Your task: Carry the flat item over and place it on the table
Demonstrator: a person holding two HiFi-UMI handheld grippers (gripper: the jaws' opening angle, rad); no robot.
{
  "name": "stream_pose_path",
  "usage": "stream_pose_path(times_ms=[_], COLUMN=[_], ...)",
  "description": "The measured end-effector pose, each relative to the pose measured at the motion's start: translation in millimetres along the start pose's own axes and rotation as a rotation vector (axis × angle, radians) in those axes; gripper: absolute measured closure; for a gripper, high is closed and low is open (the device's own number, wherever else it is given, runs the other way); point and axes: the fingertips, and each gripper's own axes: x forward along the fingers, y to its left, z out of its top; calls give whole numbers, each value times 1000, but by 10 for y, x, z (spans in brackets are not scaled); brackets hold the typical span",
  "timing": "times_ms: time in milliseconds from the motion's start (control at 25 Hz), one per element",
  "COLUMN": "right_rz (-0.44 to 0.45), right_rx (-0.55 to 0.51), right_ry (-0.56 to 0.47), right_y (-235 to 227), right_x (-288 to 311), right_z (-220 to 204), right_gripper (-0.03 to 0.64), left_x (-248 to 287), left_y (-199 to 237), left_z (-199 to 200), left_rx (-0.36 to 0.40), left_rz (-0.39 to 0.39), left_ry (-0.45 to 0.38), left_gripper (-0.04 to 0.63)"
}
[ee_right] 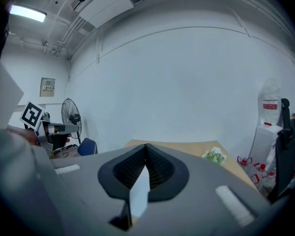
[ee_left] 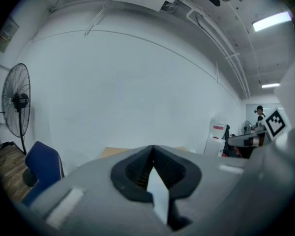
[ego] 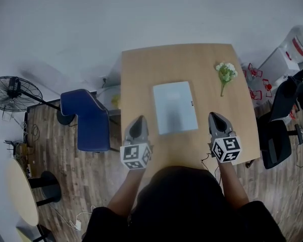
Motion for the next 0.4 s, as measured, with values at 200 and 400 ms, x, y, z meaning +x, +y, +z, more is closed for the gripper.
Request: stream_pose_path(times_ms=[200,400], right_rz=[3,5], right_rx=[-12,-21], right_ry=[13,6], right_y=[5,-22], right_x=[19,-1], right_z=[-11,-7], right_gripper=[615,615], left_x=[8,30], left_y=[18,-17], left_z=[-27,-77], left_rx=[-2,-3], left_rz=[7,4], left_ry=[5,11], left_gripper=[595,595])
